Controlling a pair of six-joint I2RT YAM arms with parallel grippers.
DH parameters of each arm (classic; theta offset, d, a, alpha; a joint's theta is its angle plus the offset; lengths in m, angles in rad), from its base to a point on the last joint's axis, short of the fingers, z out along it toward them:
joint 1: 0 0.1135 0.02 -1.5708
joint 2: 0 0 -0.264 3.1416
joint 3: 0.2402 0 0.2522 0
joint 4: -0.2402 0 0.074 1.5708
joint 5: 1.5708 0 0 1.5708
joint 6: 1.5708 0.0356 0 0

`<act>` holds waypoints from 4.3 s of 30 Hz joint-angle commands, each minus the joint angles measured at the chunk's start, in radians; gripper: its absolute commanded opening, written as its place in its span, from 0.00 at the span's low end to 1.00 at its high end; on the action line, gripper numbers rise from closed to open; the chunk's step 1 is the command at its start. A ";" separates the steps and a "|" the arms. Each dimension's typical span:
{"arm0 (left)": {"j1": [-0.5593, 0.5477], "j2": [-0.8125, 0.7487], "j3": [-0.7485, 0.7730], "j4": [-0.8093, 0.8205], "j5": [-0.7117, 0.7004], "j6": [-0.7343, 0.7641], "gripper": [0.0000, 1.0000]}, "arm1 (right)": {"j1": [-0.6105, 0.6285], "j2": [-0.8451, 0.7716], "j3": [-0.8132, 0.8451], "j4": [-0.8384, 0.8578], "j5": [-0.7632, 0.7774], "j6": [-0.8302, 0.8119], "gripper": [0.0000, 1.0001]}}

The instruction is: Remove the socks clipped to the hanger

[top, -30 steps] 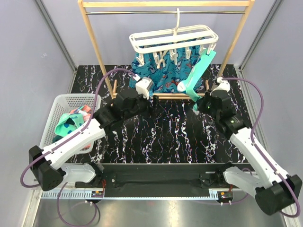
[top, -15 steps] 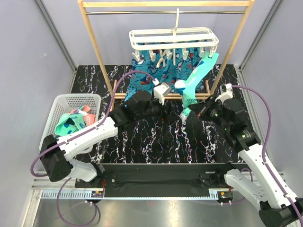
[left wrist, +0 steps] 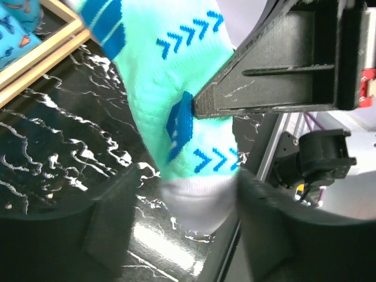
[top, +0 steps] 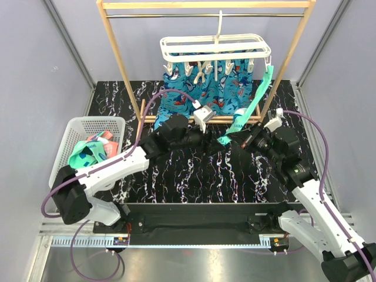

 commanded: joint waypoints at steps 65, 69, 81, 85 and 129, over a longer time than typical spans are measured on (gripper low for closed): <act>-0.045 -0.118 0.020 -0.009 0.049 0.057 0.00 | -0.138 0.667 1.050 -0.254 0.543 -0.896 0.55; -0.045 -0.118 0.019 -0.008 0.050 0.056 0.00 | -0.148 0.665 1.027 -0.216 0.525 -0.896 0.55; -0.047 -0.121 0.017 -0.006 0.058 0.054 0.00 | -0.158 0.653 0.964 -0.113 0.525 -0.922 0.56; -0.045 -0.123 0.017 -0.005 0.060 0.053 0.00 | -0.160 0.656 0.960 -0.100 0.525 -0.922 0.55; -0.045 -0.141 0.003 -0.028 -0.057 0.063 0.00 | -0.166 0.377 0.734 -0.323 0.482 -0.712 0.75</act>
